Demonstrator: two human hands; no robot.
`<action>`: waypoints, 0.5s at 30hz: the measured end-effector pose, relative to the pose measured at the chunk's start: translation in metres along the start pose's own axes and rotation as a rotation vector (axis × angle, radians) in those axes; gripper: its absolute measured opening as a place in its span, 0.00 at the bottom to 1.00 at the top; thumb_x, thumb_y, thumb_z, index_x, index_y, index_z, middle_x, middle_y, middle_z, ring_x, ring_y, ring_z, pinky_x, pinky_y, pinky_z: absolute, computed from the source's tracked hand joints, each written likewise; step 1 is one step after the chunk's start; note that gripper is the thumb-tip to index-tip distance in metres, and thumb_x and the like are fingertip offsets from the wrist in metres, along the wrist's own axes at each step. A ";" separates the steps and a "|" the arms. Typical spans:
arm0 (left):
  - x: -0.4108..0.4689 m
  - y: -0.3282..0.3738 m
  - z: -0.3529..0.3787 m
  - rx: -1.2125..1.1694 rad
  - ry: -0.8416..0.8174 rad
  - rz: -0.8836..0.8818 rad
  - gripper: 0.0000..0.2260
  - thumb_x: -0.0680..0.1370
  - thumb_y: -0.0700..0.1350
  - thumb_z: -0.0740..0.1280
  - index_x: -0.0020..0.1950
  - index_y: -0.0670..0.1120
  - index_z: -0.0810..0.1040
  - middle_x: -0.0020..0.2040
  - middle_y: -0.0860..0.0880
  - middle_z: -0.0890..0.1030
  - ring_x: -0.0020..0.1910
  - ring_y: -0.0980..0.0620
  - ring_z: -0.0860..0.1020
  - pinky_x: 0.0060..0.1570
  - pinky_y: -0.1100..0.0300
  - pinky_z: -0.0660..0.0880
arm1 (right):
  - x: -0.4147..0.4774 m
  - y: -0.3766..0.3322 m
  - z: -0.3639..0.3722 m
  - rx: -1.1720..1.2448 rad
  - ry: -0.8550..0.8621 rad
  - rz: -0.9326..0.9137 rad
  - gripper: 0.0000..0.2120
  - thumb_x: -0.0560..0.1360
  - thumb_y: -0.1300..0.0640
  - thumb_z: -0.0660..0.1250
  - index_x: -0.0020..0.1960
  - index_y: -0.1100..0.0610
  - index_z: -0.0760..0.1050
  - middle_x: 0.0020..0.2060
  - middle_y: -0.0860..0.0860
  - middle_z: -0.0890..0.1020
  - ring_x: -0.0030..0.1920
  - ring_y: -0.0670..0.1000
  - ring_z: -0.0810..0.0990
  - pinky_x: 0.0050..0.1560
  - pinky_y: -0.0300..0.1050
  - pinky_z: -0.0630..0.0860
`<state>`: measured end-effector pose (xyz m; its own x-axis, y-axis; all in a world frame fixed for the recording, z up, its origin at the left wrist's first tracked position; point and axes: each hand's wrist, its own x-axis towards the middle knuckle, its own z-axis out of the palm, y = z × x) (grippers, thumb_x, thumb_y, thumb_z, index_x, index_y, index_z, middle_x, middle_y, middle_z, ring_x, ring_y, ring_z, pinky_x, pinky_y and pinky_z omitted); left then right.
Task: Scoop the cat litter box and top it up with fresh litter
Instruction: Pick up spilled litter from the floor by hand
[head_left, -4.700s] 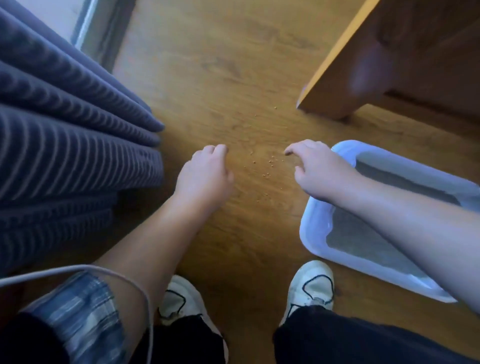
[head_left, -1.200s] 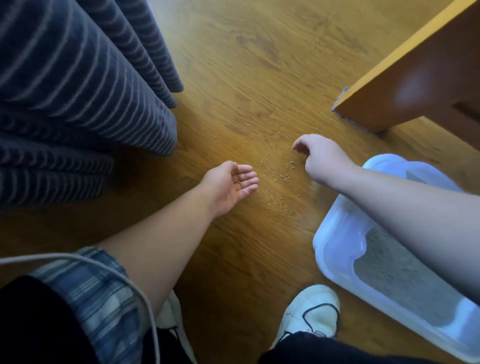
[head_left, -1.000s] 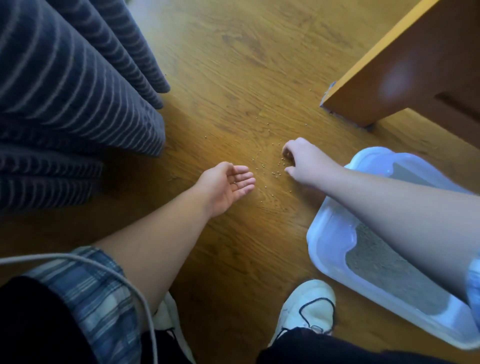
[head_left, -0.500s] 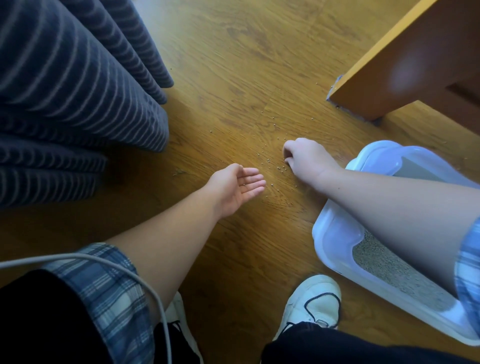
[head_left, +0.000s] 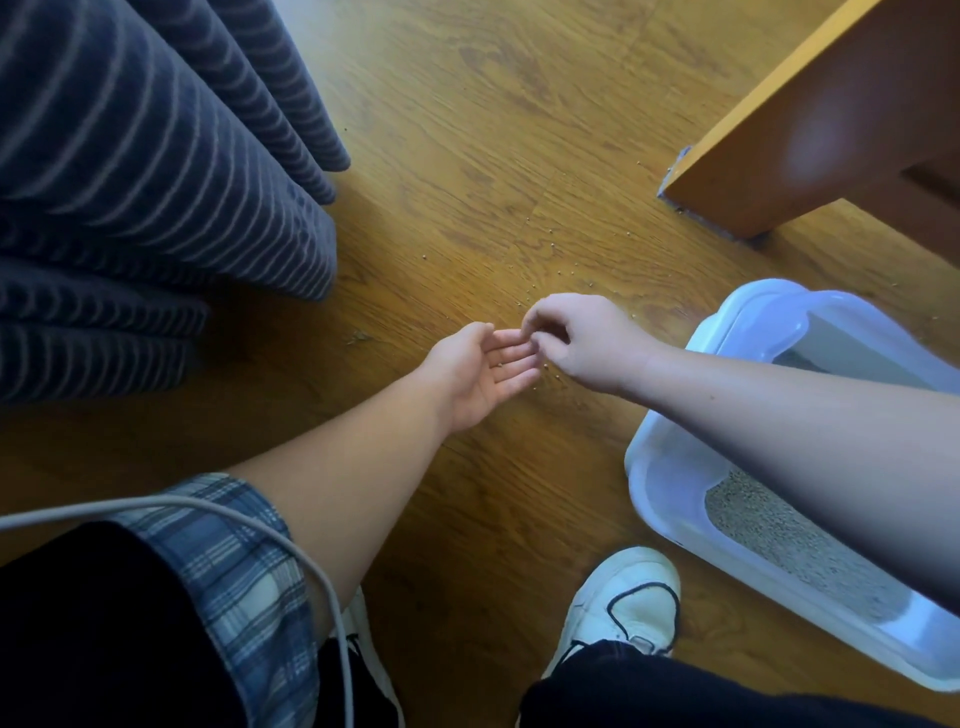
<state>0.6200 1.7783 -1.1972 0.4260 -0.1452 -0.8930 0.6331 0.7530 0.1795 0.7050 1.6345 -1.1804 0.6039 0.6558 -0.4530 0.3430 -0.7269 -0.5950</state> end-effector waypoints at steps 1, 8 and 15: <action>0.001 -0.001 0.001 0.005 0.012 0.004 0.18 0.85 0.45 0.51 0.58 0.37 0.76 0.54 0.39 0.81 0.52 0.44 0.82 0.49 0.52 0.81 | 0.002 0.006 -0.002 -0.016 0.043 0.031 0.10 0.77 0.62 0.63 0.52 0.54 0.81 0.48 0.48 0.83 0.50 0.48 0.78 0.49 0.39 0.69; 0.006 0.000 -0.005 0.059 0.108 0.016 0.17 0.84 0.43 0.51 0.57 0.36 0.77 0.54 0.39 0.81 0.52 0.44 0.82 0.45 0.53 0.81 | 0.014 0.040 -0.001 -0.301 -0.058 0.130 0.05 0.76 0.56 0.68 0.51 0.53 0.75 0.50 0.51 0.75 0.55 0.55 0.76 0.55 0.52 0.75; 0.002 -0.002 -0.012 0.059 0.103 0.014 0.16 0.83 0.41 0.51 0.58 0.36 0.76 0.56 0.38 0.80 0.54 0.42 0.81 0.51 0.51 0.81 | 0.011 0.043 0.012 -0.413 -0.048 0.086 0.02 0.80 0.57 0.61 0.50 0.53 0.73 0.47 0.52 0.74 0.50 0.58 0.76 0.48 0.55 0.77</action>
<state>0.6120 1.7840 -1.2036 0.3686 -0.0661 -0.9272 0.6659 0.7147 0.2138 0.7180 1.6129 -1.2190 0.6120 0.5909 -0.5256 0.5580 -0.7936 -0.2424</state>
